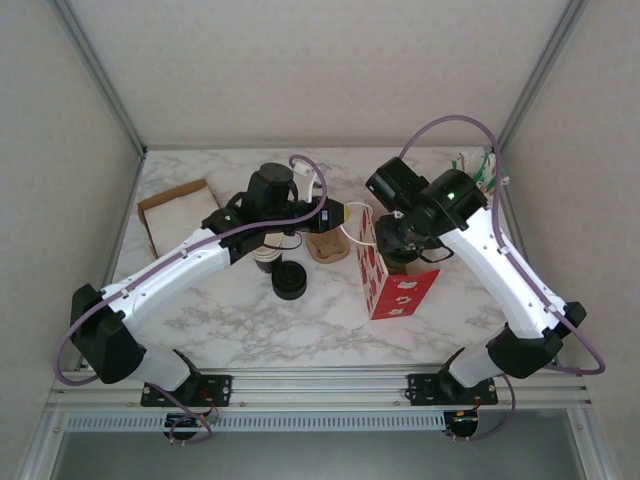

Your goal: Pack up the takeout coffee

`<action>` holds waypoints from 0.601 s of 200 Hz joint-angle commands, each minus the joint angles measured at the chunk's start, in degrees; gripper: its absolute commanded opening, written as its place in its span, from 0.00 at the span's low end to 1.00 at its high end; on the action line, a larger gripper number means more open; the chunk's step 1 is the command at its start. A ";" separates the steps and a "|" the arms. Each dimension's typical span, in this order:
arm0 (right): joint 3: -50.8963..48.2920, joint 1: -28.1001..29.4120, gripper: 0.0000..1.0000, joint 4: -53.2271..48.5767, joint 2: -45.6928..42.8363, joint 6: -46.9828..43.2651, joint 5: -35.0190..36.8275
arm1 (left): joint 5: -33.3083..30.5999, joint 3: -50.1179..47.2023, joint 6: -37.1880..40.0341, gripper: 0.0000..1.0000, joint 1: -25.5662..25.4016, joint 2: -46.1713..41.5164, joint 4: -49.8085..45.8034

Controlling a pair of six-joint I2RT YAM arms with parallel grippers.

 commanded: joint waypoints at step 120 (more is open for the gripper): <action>-9.86 -4.90 0.64 -5.05 -0.11 -3.92 -6.17 | -1.62 -1.81 1.51 0.00 -0.42 -1.14 -0.23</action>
